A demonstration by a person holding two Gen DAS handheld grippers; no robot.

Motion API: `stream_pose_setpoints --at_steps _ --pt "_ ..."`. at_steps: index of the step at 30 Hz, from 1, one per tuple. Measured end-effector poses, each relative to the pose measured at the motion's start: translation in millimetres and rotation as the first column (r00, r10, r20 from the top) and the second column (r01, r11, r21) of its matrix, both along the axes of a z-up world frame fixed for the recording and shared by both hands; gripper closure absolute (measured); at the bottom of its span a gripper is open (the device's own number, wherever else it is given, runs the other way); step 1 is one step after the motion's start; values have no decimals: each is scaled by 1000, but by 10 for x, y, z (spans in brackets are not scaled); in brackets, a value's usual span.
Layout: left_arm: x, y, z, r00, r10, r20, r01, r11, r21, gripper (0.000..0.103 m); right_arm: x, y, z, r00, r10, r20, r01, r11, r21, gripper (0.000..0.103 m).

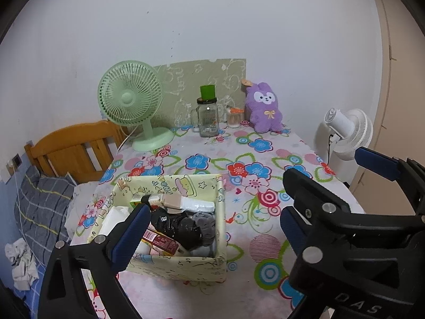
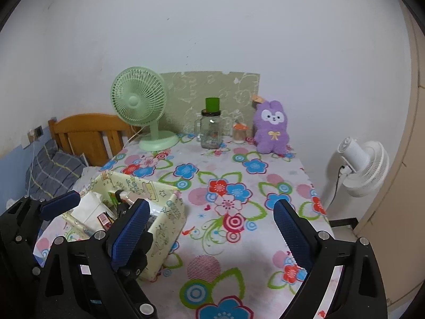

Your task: Organize soft objects

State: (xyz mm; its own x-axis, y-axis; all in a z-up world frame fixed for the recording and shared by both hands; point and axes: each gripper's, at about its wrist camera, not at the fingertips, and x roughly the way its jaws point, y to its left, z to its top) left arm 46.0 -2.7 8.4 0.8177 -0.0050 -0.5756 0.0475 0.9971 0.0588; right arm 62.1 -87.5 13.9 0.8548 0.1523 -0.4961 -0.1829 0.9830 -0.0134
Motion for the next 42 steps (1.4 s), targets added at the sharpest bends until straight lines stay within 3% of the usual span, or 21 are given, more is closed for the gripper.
stream_pose_setpoints --at_steps 21,42 --pt "-382 -234 240 997 -15 81 15 1000 2 0 -514 -656 190 989 -134 68 131 990 54 6" --pt "-488 -96 330 993 18 120 -16 1000 -19 0 -745 -808 221 979 -183 86 175 980 93 6"
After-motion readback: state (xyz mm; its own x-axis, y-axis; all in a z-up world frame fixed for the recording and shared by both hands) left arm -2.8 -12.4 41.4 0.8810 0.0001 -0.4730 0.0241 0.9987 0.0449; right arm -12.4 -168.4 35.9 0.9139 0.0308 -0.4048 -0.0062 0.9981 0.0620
